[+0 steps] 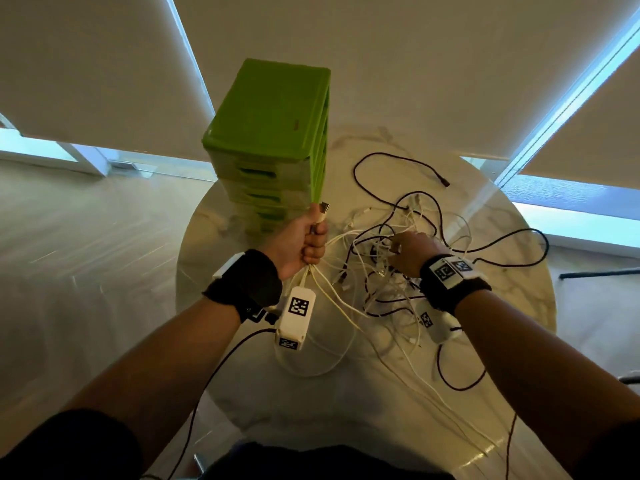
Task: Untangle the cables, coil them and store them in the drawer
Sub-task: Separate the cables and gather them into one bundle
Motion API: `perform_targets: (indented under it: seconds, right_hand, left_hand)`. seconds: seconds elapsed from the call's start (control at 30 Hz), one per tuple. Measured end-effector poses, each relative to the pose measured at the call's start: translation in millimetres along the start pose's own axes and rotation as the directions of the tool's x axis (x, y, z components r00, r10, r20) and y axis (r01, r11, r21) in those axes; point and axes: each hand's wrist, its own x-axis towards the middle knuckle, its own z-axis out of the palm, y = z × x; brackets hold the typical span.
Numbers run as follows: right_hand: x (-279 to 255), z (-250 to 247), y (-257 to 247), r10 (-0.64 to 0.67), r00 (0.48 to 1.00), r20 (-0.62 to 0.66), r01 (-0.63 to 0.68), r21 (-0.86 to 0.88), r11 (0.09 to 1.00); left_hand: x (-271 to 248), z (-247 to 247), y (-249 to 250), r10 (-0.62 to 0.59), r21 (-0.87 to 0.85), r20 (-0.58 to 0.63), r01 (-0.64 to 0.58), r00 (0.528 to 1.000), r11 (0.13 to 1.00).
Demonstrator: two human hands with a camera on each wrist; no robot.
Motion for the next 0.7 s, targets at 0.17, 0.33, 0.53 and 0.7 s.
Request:
perform_targets:
  seconds: [0.17,0.33,0.53,0.7]
  right_hand:
    - [8,9,0,-0.073,0.997,0.038,0.073,0.002,0.997]
    - [15,22,-6,-0.094,0.987,0.131,0.092,0.017,0.996]
    - [27,20,-1,0.052,0.993,0.102,-0.077,0.258,0.963]
    - [22,26,0,-0.008,0.999,0.032,0.002,0.169,0.986]
  left_hand:
    - [16,-1,-9,-0.058,0.003,0.019,0.058,0.998,0.998]
    - [26,-3,-15,-0.085,0.001,0.026,0.085,0.996,0.996]
    - [34,-9,-21,-0.111,-0.011,0.031,0.111,0.993,0.994]
    - [37,-6,-23,-0.125,-0.035,0.020,0.125,0.992,0.992]
